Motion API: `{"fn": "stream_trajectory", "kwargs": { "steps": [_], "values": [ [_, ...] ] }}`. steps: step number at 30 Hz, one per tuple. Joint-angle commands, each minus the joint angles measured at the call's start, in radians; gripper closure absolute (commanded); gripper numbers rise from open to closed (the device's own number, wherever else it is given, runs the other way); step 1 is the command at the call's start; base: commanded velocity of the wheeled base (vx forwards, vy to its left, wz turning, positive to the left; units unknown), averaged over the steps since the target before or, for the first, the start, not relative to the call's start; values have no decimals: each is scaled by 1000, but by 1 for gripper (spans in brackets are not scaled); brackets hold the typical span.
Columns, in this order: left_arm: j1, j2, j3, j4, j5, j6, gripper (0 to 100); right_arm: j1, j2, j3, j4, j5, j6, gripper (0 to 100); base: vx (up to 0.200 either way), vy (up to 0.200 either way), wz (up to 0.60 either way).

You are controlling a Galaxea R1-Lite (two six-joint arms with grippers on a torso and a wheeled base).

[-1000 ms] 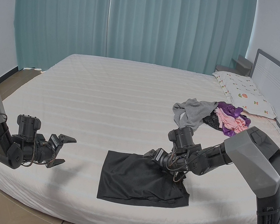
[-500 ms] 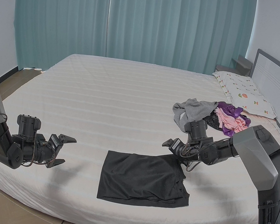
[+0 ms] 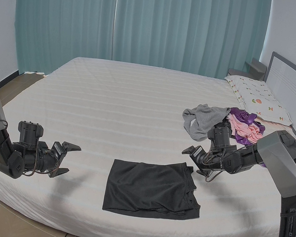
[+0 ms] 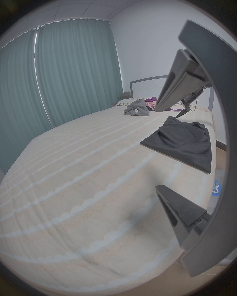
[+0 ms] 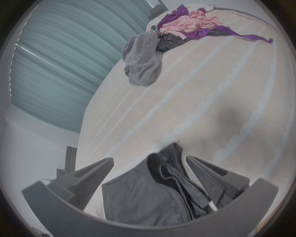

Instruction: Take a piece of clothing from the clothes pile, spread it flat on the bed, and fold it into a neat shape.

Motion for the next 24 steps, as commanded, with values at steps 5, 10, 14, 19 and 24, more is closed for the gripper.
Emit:
{"fn": "stream_trajectory", "kwargs": {
  "steps": [5,10,14,19,24],
  "values": [
    [-37,-8,-1,1,-1,-5,0,-18,-110,256,-260,84,-48,0,0,-200,0],
    [-52,-9,-1,-1,4,-2,0,-10,-114,273,-283,84,-56,0,0,-160,0],
    [-52,-8,-2,-1,5,-2,0,2,-114,273,-283,84,-57,0,0,0,0],
    [-54,-5,-1,-1,7,1,0,36,-102,267,-288,84,-66,0,0,0,0],
    [-52,-2,-1,-1,8,3,0,77,-91,244,-283,83,-91,0,0,0,0]
  ]
}}
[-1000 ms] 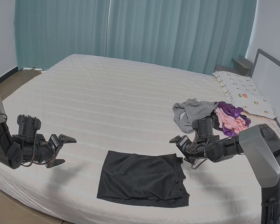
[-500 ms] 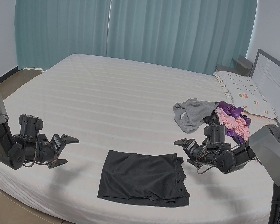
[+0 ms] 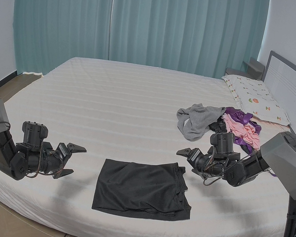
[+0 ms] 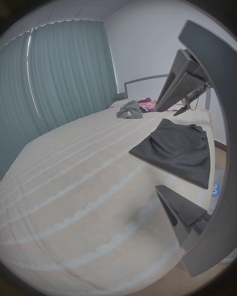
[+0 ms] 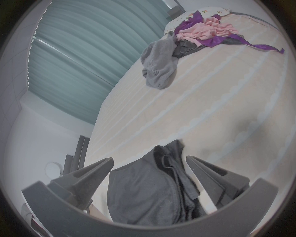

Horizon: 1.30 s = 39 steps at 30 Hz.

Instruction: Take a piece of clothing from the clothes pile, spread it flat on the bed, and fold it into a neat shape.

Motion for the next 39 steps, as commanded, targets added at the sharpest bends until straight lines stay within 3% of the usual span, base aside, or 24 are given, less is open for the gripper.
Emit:
{"fn": "stream_trajectory", "kwargs": {
  "steps": [1,37,38,39],
  "values": [
    [0,2,2,0,0,2,0,35,21,-23,3,-1,-15,0,0,0,0],
    [0,5,12,-6,2,5,0,60,214,-285,81,-17,-71,0,0,0,0],
    [0,5,12,-6,2,5,0,60,213,-285,90,-18,-74,100,0,0,0],
    [0,5,12,-6,0,5,0,58,211,-285,102,-20,-77,100,0,0,0]
  ]
}}
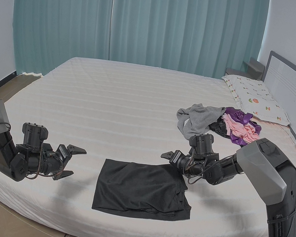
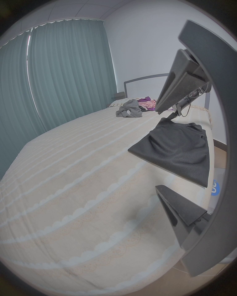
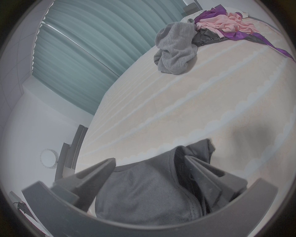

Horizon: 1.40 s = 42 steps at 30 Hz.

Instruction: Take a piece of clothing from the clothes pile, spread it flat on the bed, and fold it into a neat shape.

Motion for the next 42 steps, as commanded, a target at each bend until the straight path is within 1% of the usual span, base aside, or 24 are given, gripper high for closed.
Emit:
{"fn": "stream_trajectory", "kwargs": {
  "steps": [1,3,4,6,14,28,29,32,36,38,40,42],
  "values": [
    [0,1,-1,0,1,0,0,-2,6,-8,24,-13,-7,100,0,0,0],
    [0,1,-1,0,1,0,0,-4,3,-8,34,-22,-8,100,0,0,0],
    [0,1,-1,0,-1,0,0,-10,-2,-6,47,-40,-8,100,0,0,0],
    [0,1,-1,0,-1,0,0,-18,-11,-2,54,-43,-5,100,0,0,0],
    [0,1,0,1,-1,0,0,-67,-51,6,126,-42,-2,100,0,0,0],
    [0,1,-1,3,-1,0,0,-76,-52,6,147,-42,-10,100,0,0,0],
    [0,1,-1,3,-1,0,0,-78,-56,9,158,-42,-10,0,0,0,0],
    [0,1,-1,3,-1,0,0,-76,-69,24,156,-40,-13,0,0,0,0],
    [0,1,-1,5,-1,0,0,-73,-145,138,136,-22,-25,0,0,0,0],
    [0,1,-1,5,-1,0,0,-72,-184,213,80,-5,-27,0,0,0,0],
    [0,1,-1,5,-1,0,0,-64,-243,331,-11,32,-36,0,0,0,0],
    [0,1,0,6,-1,0,0,-55,-289,457,-109,64,-87,0,0,0,0]
  ]
}}
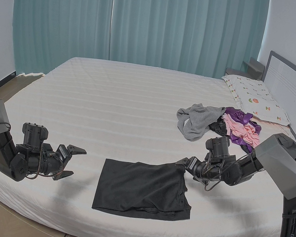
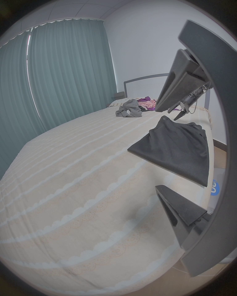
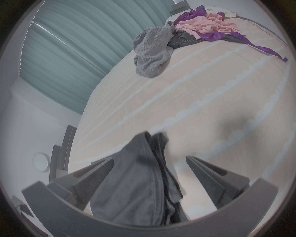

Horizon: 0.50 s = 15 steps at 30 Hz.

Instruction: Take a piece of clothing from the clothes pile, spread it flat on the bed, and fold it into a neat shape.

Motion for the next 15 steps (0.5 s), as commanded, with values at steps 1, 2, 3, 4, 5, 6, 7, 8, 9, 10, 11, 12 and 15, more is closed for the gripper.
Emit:
{"fn": "stream_trajectory", "kwargs": {
  "steps": [1,2,3,4,5,6,7,8,9,10,11,12,15],
  "values": [
    [0,1,2,3,0,-1,0,28,-176,315,-224,80,-92,0,0,0,0],
    [0,1,2,3,0,-1,0,34,-190,366,-267,89,-106,0,0,0,0],
    [0,1,2,3,0,-1,0,41,-198,409,-308,98,-118,0,0,0,0],
    [0,1,2,3,0,-1,0,49,-204,452,-350,104,-126,0,0,0,0],
    [0,1,2,3,0,-1,0,61,-207,487,-386,107,-127,0,0,0,0],
    [0,1,2,3,0,-1,0,70,-207,512,-409,107,-129,0,0,0,0],
    [0,1,2,3,0,-2,0,77,-206,529,-428,109,-130,0,0,0,0],
    [0,1,3,3,0,-1,0,86,-201,547,-448,107,-130,0,0,0,0],
    [0,1,3,3,0,-1,0,86,-201,547,-448,107,-130,0,0,0,0],
    [0,0,3,4,0,-2,0,101,-195,562,-466,109,-132,0,0,0,0],
    [0,0,3,4,0,-2,0,101,-195,562,-466,109,-132,0,0,0,0],
    [0,0,3,3,0,-2,0,112,-190,562,-469,109,-136,0,0,0,0],
    [0,1,3,4,0,-1,0,124,-186,565,-469,112,-146,0,0,0,0]
  ]
}}
